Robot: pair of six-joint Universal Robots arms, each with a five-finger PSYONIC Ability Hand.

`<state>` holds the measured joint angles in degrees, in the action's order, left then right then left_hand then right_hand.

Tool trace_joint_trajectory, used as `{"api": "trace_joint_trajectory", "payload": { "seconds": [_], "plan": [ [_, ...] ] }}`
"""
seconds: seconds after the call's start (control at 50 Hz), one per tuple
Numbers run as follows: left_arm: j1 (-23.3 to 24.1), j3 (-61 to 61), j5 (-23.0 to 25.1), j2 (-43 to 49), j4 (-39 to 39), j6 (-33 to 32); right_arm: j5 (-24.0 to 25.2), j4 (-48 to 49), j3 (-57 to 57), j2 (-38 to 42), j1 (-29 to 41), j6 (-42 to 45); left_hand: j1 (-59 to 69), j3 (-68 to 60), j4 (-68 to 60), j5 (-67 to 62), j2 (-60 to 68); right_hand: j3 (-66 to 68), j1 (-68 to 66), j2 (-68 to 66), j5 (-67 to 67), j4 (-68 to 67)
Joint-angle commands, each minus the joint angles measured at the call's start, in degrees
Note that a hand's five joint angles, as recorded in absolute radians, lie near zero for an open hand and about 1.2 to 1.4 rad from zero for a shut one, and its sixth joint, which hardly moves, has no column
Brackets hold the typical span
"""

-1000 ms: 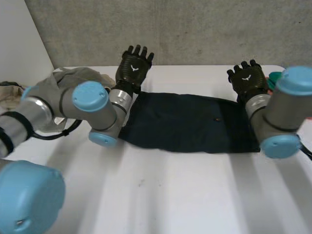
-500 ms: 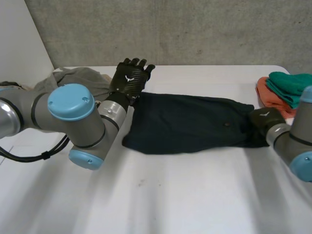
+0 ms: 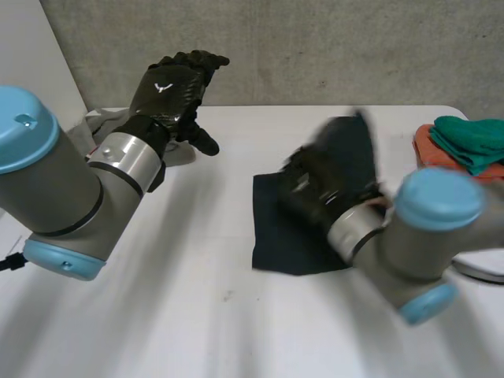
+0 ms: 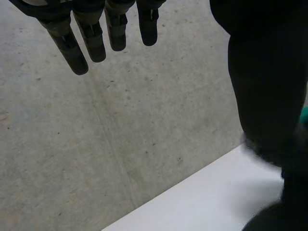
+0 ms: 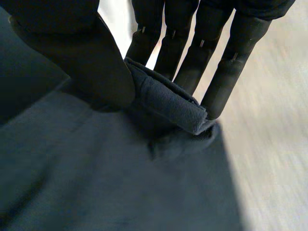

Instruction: Fold the laundry.

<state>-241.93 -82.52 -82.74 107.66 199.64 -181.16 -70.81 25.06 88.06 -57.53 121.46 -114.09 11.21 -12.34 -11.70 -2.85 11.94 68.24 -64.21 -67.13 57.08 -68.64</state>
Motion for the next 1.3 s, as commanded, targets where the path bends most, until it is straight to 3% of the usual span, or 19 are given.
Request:
{"api": "trace_joint_trajectory", "payload": {
  "seconds": [0.02,0.06,0.16,0.18,0.26,0.34,0.46,0.58,0.7,0.78,0.98,1.08,1.18,1.3],
  "plan": [
    [-0.5,-0.4,0.1,0.4,0.6,-0.3,4.0,-1.1,2.5,3.4,5.4,4.8,-1.2,2.3,1.7,2.8,-1.9,-27.0,23.0,25.9,-25.9,27.5],
    [-0.3,0.2,0.0,0.8,0.8,-0.4,3.7,-1.2,2.6,2.9,5.5,3.1,-1.2,2.3,1.7,2.8,-1.9,-57.0,53.0,55.9,-55.8,57.4],
    [0.1,2.8,0.0,3.3,1.9,-1.5,3.2,-1.2,3.7,-5.5,1.6,-14.4,-1.2,2.3,1.7,2.8,-1.9,-58.2,54.2,57.1,-57.1,58.6],
    [0.2,3.6,-0.1,4.0,2.3,-1.7,2.7,-1.2,4.0,-9.0,-1.0,-23.7,-1.2,2.3,1.7,2.8,-1.9,-58.2,54.2,57.1,-57.1,58.6],
    [1.5,8.9,-0.7,7.8,2.8,-1.8,2.6,-2.4,3.9,-14.0,-6.5,-46.0,-1.2,2.3,1.7,2.8,-1.9,-58.2,54.2,57.1,-57.1,58.6],
    [5.4,14.7,-0.6,12.6,0.2,-2.0,1.5,-8.4,2.4,-14.6,-11.1,-56.5,-1.2,2.3,1.7,2.8,-1.9,-58.2,54.2,57.1,-57.1,58.6],
    [8.5,20.8,-0.9,20.7,-10.0,-1.7,0.1,-19.2,-4.9,-10.0,-14.2,-55.3,-1.2,2.3,1.7,2.8,-1.9,-58.2,54.2,57.1,-57.1,58.6],
    [11.0,21.6,-4.7,24.8,-15.2,-2.2,1.4,-30.4,-17.6,1.2,-14.0,-53.5,-1.0,2.1,1.5,2.6,-1.7,-58.2,54.2,57.1,-57.1,58.6],
    [11.8,21.4,-10.3,26.6,-16.1,-2.4,4.2,-34.4,-22.5,6.4,-13.6,-52.7,-1.0,2.1,1.5,2.6,-1.7,-58.2,54.2,57.1,-57.1,58.6],
    [12.0,21.6,-10.4,27.8,-18.3,-2.6,4.0,-33.9,-23.4,8.2,-13.5,-50.2,-1.0,2.1,1.5,2.6,-1.7,-58.2,54.2,57.1,-57.1,58.6],
    [12.0,24.9,-10.5,33.8,-22.8,-7.2,-7.1,-34.5,-24.3,14.1,-13.4,-33.9,0.2,0.9,0.3,1.5,-0.5,-58.2,54.2,57.1,-57.1,58.6],
    [11.8,25.4,-10.2,32.9,-23.8,-7.7,-8.2,-33.8,-22.9,12.7,-13.4,-32.2,0.2,0.9,0.3,1.5,-0.5,-58.2,54.2,57.1,-57.1,58.6],
    [11.5,25.7,-8.5,28.0,-23.9,-7.8,-8.1,-30.2,-19.0,4.7,-12.0,-34.9,0.0,1.1,0.5,1.6,-0.7,-58.2,54.2,57.1,-57.1,58.6],
    [9.7,25.7,-1.0,21.7,-23.6,-7.6,-8.3,-23.8,-8.8,-3.1,-11.1,-35.6,-0.3,1.4,0.8,2.0,-1.1,-58.2,54.2,57.1,-57.1,58.6]
  ]
}}
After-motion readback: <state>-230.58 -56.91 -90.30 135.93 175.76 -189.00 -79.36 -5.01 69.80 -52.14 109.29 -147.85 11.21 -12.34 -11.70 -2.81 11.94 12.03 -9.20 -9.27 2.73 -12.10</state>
